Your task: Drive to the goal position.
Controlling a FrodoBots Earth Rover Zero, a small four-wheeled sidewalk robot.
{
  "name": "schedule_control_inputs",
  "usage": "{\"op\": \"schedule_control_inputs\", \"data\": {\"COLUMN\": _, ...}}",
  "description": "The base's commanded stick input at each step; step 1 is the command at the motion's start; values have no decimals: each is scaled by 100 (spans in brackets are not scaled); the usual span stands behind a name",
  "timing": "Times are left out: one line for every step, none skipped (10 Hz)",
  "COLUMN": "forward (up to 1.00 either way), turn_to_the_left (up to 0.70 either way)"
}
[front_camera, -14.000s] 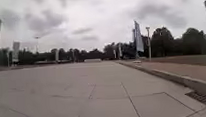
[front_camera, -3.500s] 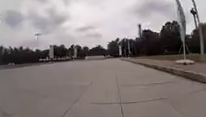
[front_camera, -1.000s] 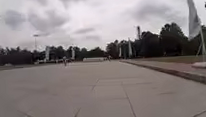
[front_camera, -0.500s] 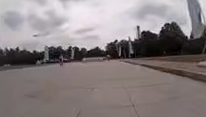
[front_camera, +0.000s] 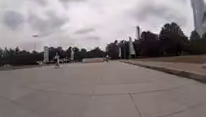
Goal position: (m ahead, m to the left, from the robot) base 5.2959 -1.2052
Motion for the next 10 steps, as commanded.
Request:
{"op": "schedule_control_inputs", "data": {"forward": 60, "turn_to_the_left": 0}}
{"op": "schedule_control_inputs", "data": {"forward": 60, "turn_to_the_left": 0}}
{"op": "schedule_control_inputs", "data": {"forward": 60, "turn_to_the_left": 0}}
{"op": "schedule_control_inputs", "data": {"forward": 60, "turn_to_the_left": 0}}
{"op": "schedule_control_inputs", "data": {"forward": 60, "turn_to_the_left": 0}}
{"op": "schedule_control_inputs", "data": {"forward": 60, "turn_to_the_left": 0}}
{"op": "schedule_control_inputs", "data": {"forward": 60, "turn_to_the_left": 0}}
{"op": "schedule_control_inputs", "data": {"forward": 60, "turn_to_the_left": 0}}
{"op": "schedule_control_inputs", "data": {"forward": 60, "turn_to_the_left": 0}}
{"op": "schedule_control_inputs", "data": {"forward": 60, "turn_to_the_left": 0}}
